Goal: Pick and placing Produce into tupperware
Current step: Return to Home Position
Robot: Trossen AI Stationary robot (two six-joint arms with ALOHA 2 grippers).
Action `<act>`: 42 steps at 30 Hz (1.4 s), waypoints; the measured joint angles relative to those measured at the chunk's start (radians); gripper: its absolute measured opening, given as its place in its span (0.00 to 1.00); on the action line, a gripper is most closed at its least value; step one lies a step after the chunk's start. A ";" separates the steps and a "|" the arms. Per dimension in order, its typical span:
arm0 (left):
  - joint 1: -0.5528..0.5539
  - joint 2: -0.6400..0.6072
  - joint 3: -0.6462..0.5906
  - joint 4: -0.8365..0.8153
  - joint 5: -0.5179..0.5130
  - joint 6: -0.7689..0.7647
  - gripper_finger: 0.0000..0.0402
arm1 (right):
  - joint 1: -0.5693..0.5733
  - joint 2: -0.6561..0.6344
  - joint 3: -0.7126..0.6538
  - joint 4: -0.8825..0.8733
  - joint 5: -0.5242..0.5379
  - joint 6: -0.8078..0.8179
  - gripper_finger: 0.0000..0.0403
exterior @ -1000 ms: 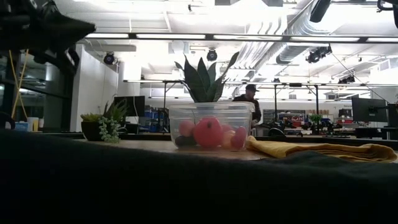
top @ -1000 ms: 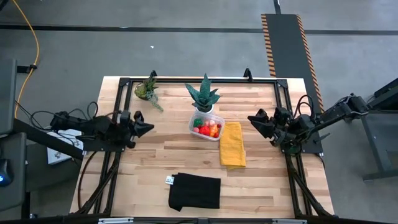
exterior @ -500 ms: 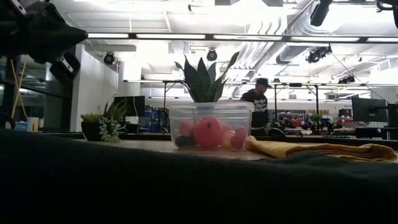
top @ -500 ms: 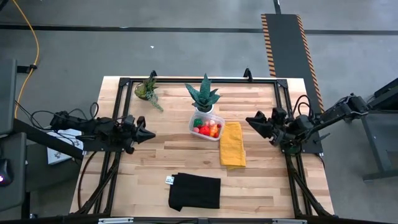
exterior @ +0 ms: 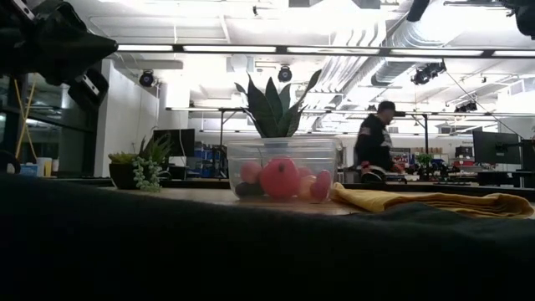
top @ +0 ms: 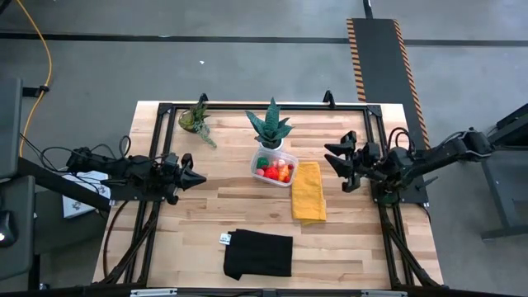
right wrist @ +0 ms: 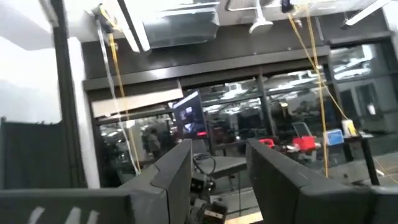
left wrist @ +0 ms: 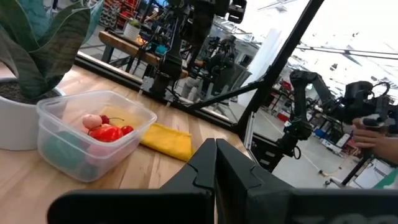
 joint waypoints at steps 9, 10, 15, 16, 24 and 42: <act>0.000 0.000 0.000 0.000 0.000 0.000 0.00 | -0.068 -0.110 -0.172 0.017 -0.139 0.058 0.35; 0.000 0.000 0.000 0.000 0.000 0.000 0.00 | -0.073 -0.127 -0.194 0.017 -0.146 0.073 0.35; 0.000 0.000 0.000 0.000 0.000 0.000 0.00 | -0.095 -0.210 -0.262 0.038 -0.210 0.105 0.35; 0.000 0.000 0.000 0.000 0.000 0.000 0.00 | -0.099 -0.227 -0.274 0.035 -0.216 0.105 0.35; 0.000 0.000 0.000 0.000 0.000 0.000 0.00 | -0.167 -0.367 -0.358 -0.050 -0.260 0.108 0.35; 0.000 0.000 0.000 0.000 0.000 -0.001 0.00 | -0.382 -0.486 -0.351 -0.626 -0.569 0.089 0.35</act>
